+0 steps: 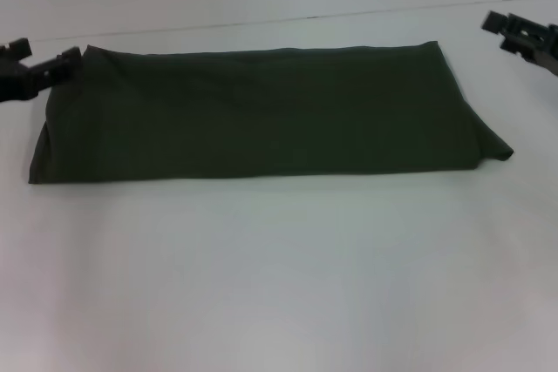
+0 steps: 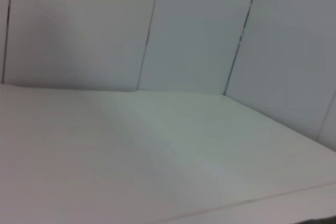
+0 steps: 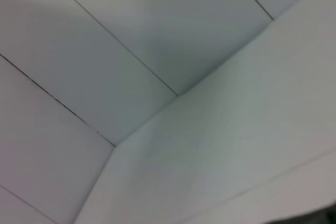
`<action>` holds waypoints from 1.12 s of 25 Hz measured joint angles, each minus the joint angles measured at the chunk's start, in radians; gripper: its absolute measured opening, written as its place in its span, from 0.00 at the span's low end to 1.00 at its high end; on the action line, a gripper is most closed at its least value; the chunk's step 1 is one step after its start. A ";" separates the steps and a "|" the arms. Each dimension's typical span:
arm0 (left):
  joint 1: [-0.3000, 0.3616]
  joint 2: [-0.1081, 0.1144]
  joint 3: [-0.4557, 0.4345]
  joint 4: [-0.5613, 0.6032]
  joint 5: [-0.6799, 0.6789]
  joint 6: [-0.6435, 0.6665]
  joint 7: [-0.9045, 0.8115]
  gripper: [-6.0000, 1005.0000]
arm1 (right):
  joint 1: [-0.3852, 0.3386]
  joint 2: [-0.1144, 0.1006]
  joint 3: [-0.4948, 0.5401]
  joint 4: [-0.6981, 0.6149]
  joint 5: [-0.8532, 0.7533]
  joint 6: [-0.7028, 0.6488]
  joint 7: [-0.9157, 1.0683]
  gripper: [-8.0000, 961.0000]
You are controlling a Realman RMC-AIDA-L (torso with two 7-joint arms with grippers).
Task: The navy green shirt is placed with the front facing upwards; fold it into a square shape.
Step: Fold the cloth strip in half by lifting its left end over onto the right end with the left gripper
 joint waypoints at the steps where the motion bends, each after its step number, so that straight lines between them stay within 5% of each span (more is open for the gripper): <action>1: 0.010 -0.003 -0.001 0.004 0.000 0.015 -0.003 0.93 | -0.012 -0.009 -0.001 -0.001 -0.018 -0.015 0.020 0.84; 7: 0.046 -0.005 -0.002 0.007 0.004 0.111 -0.030 0.93 | -0.049 -0.060 -0.004 -0.034 -0.153 -0.102 0.183 0.83; 13: 0.063 -0.006 -0.004 0.006 0.008 0.144 -0.031 0.93 | -0.055 -0.086 -0.004 -0.061 -0.234 -0.158 0.321 0.83; 28: 0.058 -0.004 -0.010 0.002 0.017 0.135 -0.027 0.93 | -0.023 -0.063 -0.027 -0.013 -0.321 -0.080 0.383 0.82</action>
